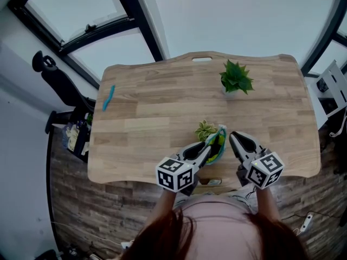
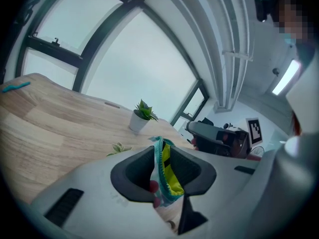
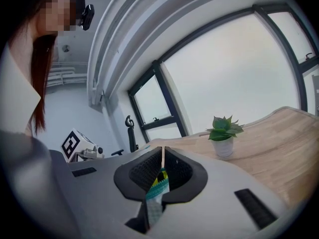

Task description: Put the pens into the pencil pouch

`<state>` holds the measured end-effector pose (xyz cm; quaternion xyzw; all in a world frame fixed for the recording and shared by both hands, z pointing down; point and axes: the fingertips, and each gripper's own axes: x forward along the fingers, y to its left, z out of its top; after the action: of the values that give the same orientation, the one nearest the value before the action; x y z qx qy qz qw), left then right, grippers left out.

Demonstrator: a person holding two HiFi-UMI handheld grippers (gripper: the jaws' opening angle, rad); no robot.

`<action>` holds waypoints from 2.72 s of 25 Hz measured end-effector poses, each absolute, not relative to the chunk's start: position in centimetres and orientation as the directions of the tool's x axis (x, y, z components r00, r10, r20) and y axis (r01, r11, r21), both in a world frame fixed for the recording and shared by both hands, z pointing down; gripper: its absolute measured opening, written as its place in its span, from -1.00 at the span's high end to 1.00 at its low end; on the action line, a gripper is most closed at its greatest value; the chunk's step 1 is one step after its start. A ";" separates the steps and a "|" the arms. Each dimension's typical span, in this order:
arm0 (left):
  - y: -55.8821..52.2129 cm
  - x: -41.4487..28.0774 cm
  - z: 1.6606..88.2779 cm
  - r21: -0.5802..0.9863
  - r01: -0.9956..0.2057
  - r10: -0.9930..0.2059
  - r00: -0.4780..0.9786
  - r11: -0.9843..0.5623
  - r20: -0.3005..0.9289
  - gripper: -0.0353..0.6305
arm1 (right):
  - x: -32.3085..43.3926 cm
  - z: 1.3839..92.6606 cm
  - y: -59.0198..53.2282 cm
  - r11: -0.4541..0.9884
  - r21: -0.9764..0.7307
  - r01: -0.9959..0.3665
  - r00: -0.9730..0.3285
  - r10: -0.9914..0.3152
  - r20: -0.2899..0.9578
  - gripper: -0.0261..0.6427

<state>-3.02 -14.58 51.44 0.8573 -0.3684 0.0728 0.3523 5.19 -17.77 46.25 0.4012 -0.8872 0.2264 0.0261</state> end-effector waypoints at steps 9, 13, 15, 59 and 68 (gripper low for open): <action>-14.4 -5.3 48.5 0.475 -0.773 -0.728 0.600 -0.420 0.332 0.69 | 6.0 45.2 -17.6 0.585 -0.382 -0.715 -0.682 -0.703 0.201 0.92; -14.3 -5.7 46.8 0.429 -0.808 -0.780 0.549 -0.403 0.302 0.82 | 6.0 44.5 -17.3 0.601 -0.359 -0.714 -0.688 -0.699 0.197 0.92; -14.2 -5.7 46.3 0.408 -0.824 -0.798 0.527 -0.394 0.294 0.85 | 6.0 44.1 -17.0 0.618 -0.309 -0.723 -0.686 -0.697 0.210 0.92; -4.4 -8.5 37.2 0.144 -0.861 -0.848 0.507 -0.488 0.153 0.89 | 4.3 35.8 -6.6 0.534 -0.055 -0.844 -0.537 -0.840 0.081 0.93; -1.2 -9.0 36.2 0.157 -0.852 -0.847 0.518 -0.499 0.119 0.89 | 3.6 34.5 -2.8 0.496 -0.079 -0.865 -0.501 -0.863 0.066 0.93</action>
<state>-9.03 -1.20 36.16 0.8657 -0.4907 0.0133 0.0980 3.62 -2.77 34.54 0.4995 -0.8648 0.0505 0.0088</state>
